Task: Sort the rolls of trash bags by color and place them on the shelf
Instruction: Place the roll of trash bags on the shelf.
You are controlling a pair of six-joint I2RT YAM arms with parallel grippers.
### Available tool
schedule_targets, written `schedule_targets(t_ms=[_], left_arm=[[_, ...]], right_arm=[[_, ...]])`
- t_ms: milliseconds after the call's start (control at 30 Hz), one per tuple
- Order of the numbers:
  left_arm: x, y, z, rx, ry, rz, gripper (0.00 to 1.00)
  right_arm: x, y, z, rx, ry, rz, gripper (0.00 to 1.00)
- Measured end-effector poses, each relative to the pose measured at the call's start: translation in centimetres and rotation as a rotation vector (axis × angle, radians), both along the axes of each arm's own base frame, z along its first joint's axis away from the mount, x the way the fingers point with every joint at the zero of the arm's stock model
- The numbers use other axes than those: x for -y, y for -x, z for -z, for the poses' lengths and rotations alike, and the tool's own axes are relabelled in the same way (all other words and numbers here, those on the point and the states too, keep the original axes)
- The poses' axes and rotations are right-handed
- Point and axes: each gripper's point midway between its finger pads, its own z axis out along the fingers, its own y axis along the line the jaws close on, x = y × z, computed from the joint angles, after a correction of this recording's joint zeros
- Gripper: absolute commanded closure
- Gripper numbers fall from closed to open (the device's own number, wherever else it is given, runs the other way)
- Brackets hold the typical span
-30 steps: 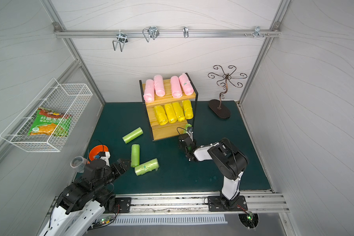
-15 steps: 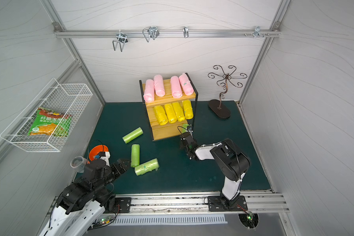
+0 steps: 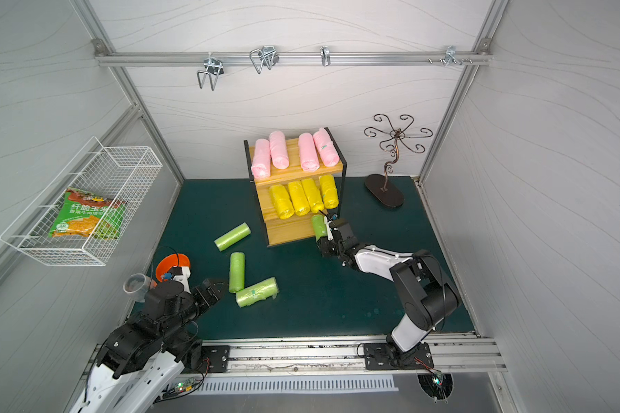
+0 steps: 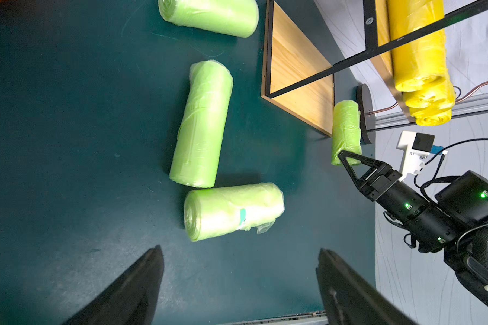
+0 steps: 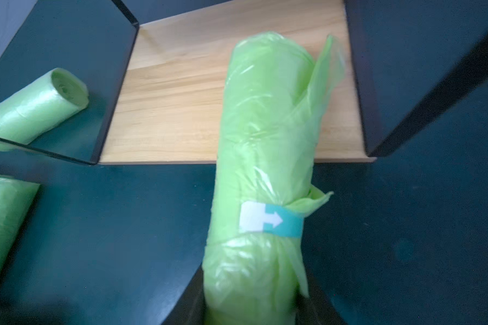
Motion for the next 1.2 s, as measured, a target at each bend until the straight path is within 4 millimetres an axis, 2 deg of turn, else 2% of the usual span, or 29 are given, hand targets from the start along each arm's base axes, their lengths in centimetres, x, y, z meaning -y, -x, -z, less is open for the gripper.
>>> schedule_targets(t_ms=[133,433,867,1200], left_arm=[[0.0,0.0,0.0,0.0,-0.001,-0.001,0.1],[-0.1,0.0,0.0,0.001,-0.004,-0.008,0.1],[-0.2,0.0,0.1,-0.002,-0.007,-0.011,0.1],[-0.2,0.0,0.1,-0.003,-0.008,-0.011,0.1]], right_arm=[[-0.7,-0.7,0.9,0.002,-0.006,-0.009,1.0],[-0.3,-1.9,2.9,0.025,-0.088,0.111,1.0],[-2.9,-4.6,2.4,0.009,-0.318,0.18,1.0],[-5.2,-4.5,2.4,-0.043,-0.493,0.201,1.0]])
